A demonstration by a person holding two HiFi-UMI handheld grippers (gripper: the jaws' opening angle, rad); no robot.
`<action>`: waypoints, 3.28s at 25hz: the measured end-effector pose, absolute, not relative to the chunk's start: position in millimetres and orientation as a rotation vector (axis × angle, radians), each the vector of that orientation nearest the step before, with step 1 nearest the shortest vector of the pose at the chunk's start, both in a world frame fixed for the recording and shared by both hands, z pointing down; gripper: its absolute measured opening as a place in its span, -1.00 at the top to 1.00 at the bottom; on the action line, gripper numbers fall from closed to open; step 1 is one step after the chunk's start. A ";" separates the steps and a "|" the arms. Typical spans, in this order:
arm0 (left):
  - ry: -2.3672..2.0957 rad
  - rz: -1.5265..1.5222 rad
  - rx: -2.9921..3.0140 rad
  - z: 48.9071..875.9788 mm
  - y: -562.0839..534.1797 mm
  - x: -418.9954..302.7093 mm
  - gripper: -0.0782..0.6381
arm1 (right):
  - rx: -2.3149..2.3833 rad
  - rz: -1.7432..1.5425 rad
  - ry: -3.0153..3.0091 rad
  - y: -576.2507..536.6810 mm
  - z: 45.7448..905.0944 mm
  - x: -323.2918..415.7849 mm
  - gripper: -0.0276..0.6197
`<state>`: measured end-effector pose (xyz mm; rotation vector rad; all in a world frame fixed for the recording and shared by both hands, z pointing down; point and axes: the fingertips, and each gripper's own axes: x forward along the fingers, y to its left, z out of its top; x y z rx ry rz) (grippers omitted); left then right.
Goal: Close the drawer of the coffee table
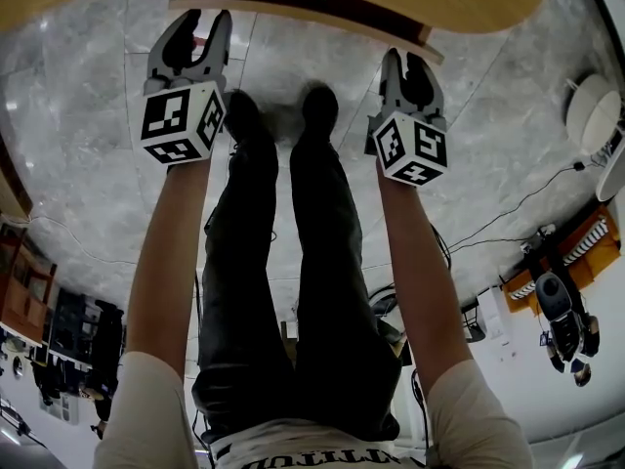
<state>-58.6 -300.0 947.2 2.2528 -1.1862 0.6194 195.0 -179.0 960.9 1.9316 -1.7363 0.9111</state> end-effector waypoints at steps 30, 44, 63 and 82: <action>-1.285 0.593 2.486 952.3 -358.2 -23.1 0.23 | 1.952 0.540 -1.783 -243.1 965.0 218.8 0.40; -1.240 0.581 2.500 953.6 -367.5 -20.5 0.23 | 1.920 0.483 -1.785 -255.3 964.7 222.6 0.38; -1.249 0.667 2.505 823.5 -312.4 -54.0 0.33 | 1.836 0.574 -1.809 -185.2 850.7 205.7 0.50; -1.182 0.614 2.635 528.8 -268.2 -76.7 0.61 | 1.867 0.526 -1.909 -158.3 563.8 170.6 0.76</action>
